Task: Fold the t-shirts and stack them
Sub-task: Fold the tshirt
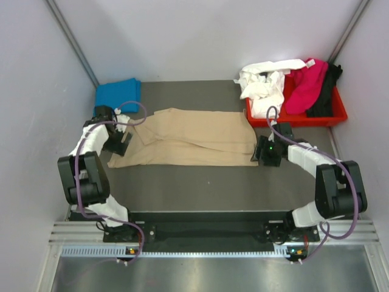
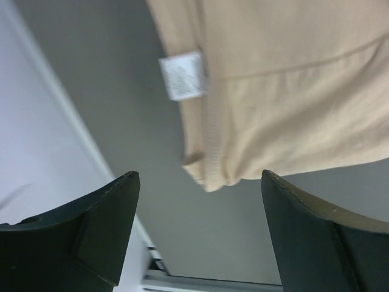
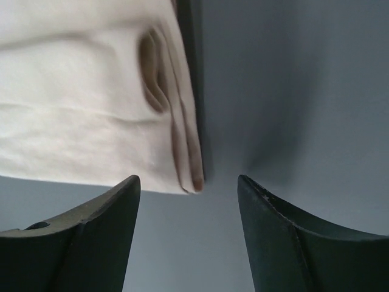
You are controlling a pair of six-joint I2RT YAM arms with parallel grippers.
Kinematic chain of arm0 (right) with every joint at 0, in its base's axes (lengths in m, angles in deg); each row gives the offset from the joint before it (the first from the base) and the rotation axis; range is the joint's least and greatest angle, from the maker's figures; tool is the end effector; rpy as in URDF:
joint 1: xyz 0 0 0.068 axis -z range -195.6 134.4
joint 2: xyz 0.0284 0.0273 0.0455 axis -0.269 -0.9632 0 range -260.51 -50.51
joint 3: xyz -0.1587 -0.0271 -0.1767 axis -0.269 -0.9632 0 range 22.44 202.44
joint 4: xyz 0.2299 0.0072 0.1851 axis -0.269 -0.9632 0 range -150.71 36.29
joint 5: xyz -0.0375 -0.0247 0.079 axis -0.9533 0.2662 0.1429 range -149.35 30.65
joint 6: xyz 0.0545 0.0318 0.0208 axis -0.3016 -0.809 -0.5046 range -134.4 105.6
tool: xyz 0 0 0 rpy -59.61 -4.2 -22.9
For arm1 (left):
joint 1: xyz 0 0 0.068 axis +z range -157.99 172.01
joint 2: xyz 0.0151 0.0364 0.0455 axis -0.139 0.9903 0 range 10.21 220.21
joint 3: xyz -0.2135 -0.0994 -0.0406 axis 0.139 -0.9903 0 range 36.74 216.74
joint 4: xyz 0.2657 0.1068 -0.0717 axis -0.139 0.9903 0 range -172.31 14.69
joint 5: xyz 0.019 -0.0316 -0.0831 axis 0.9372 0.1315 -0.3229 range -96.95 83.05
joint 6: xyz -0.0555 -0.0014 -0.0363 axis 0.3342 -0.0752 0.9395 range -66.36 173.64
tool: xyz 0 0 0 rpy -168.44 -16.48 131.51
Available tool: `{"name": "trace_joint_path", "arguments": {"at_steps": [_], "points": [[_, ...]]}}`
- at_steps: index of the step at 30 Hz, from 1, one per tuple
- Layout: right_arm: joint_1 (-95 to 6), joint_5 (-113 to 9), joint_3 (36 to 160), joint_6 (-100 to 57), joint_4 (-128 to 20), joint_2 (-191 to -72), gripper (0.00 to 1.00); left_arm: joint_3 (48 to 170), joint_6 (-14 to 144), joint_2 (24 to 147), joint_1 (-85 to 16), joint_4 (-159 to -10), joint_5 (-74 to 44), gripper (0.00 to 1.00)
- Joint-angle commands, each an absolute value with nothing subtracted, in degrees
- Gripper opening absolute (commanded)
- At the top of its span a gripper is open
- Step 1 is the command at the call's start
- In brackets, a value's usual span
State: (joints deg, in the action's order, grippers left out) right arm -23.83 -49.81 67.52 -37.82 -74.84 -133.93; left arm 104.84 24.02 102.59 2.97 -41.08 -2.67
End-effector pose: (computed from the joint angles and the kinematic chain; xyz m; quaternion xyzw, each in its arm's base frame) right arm 0.3106 0.0537 0.1054 0.1055 0.9558 0.1488 0.2306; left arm 0.3551 0.0728 0.1664 0.1506 0.9649 0.1077 0.1861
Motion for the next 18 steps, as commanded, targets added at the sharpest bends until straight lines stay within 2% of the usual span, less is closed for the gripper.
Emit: {"name": "trace_joint_path", "arguments": {"at_steps": [1,7,8,10,11,13,14,15,18], "points": [[-23.34,-45.38,65.34,-40.14,-68.32,-135.58,0.64,101.87,26.48,104.78,4.22,-43.02,-7.47,0.86],[-23.42,-41.42,63.93,-41.99,-64.44,-138.05,0.52,100.37,26.84,107.33,6.6,-44.26,-18.43,0.85],[-23.51,-41.07,63.49,-42.08,-64.43,-138.14,0.42,100.37,26.75,107.24,6.51,-43.47,-20.11,0.85],[-23.42,-40.54,63.05,-42.17,-64.69,-137.36,0.33,100.81,26.57,107.5,6.51,-42.59,-23.99,0.83],[-23.42,-40.63,62.35,-42.26,-64.7,-137.0,0.24,100.73,26.75,107.68,6.51,-42.76,-24.08,0.79],[-23.43,-41.59,61.99,-42.17,-65.22,-135.95,0.16,100.46,26.75,108.9,6.51,-43.81,-23.47,0.67],[-23.34,-41.77,61.91,-42.08,-65.57,-135.86,0.08,100.64,26.84,109.52,6.6,-43.81,-23.47,0.52],[-23.34,-41.94,61.9,-41.65,-66.45,-135.68,0.05,100.72,26.66,110.92,6.51,-43.47,-23.03,0.42],[-23.07,-41.6,61.56,-41.55,-66.98,-134.98,0.0,99.76,26.05,112.07,7.04,-44.25,-21.19,0.31]]}}
